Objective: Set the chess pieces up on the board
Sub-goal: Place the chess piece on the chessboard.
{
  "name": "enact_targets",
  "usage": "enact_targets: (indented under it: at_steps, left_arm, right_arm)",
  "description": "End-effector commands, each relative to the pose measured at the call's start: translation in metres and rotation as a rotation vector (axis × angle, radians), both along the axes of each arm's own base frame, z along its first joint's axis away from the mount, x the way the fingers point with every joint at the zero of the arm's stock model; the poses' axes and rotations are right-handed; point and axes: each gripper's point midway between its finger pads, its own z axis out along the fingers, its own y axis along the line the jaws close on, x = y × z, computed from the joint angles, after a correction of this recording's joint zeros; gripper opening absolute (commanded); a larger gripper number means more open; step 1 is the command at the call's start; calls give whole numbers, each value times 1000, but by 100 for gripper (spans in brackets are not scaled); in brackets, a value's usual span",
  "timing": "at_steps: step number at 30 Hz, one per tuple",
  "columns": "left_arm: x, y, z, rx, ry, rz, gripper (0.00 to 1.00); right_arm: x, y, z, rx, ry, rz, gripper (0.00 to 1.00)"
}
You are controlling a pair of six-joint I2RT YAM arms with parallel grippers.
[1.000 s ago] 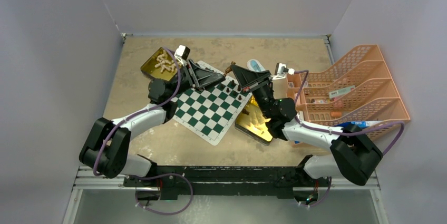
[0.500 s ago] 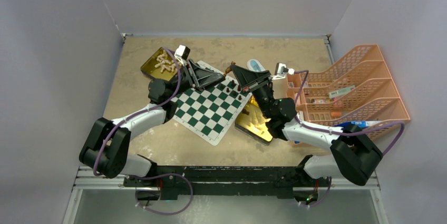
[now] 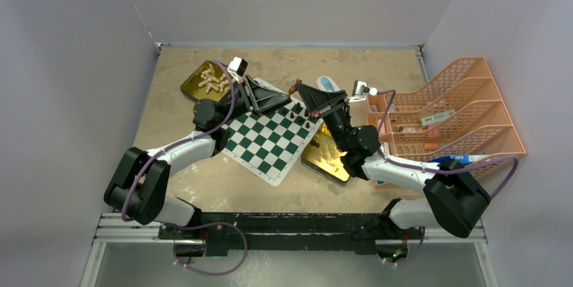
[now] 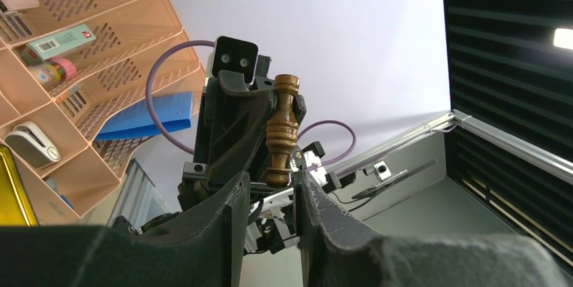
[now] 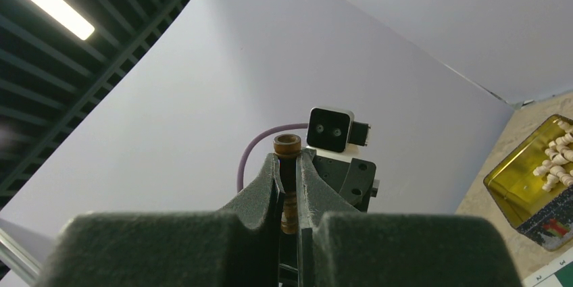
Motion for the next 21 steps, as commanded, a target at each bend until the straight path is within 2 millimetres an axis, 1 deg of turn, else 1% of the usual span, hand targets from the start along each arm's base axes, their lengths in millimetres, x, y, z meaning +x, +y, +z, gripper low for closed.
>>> enact_targets:
  at_steps: [1, 7, 13, 18, 20, 21]
  left_arm:
    - [-4, 1, 25, -52, -71, 3, 29]
    - [-2, 1, 25, -54, -67, 8, 27]
    - [-1, 0, 23, -58, -63, 2, 24]
    - [1, 0, 21, -61, -64, 9, 18]
    - [3, -1, 17, -53, -74, 19, 15]
    - [4, -1, 15, -48, -75, 25, 11]
  right_arm:
    - [-7, -7, 22, 51, -59, -11, 0]
    - [-8, -6, 23, 49, -62, -11, 0]
    - [-6, -5, 17, 37, -54, -11, 0]
    - [-6, -5, 14, 24, -52, -18, 0]
    - [-8, -5, 13, 3, -68, -23, 0]
    - [-9, -5, 10, -14, -73, -29, 0]
